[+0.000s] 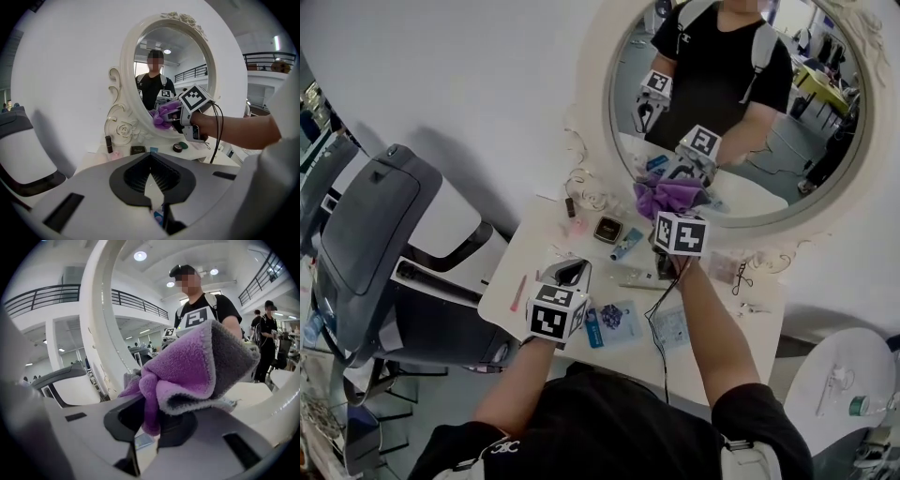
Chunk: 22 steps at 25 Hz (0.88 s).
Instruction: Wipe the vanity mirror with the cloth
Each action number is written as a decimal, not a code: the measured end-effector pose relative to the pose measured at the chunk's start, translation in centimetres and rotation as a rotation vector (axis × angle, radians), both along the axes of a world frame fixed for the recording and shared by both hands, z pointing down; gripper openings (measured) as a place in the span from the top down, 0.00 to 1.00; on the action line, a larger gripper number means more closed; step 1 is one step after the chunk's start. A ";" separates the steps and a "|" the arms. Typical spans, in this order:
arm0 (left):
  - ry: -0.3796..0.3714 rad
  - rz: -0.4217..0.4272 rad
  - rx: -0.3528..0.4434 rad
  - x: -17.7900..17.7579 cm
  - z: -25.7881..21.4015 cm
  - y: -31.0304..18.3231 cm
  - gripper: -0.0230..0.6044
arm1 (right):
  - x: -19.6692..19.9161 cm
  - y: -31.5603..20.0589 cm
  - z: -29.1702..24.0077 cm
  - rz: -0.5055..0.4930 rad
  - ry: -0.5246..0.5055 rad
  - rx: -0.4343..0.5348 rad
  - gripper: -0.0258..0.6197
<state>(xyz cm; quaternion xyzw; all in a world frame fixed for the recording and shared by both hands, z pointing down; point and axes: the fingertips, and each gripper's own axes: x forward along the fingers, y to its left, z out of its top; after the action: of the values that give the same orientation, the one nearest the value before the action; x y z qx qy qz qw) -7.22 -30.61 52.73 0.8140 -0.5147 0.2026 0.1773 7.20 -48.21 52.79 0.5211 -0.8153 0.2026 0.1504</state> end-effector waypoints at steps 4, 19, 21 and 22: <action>0.014 -0.008 0.020 -0.2 -0.6 -0.1 0.95 | -1.9 0.5 -1.6 -0.069 0.131 0.088 0.87; 0.072 -0.077 0.076 -2.3 -2.4 0.2 0.95 | -7.0 -0.3 -9.4 -0.084 0.388 0.322 0.86; 0.077 -0.067 0.080 -2.0 -2.6 0.1 0.95 | -6.6 -0.2 -9.5 -0.069 0.388 0.320 0.86; 0.079 -0.061 0.082 -1.7 -2.6 0.0 0.95 | -6.3 -0.2 -9.5 -0.062 0.388 0.321 0.86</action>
<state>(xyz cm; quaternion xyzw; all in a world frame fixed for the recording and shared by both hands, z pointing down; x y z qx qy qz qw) -8.94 -30.58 50.15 0.8120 -0.5395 0.1437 0.1703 0.92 -48.41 43.25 0.5422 -0.8085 -0.0381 0.2256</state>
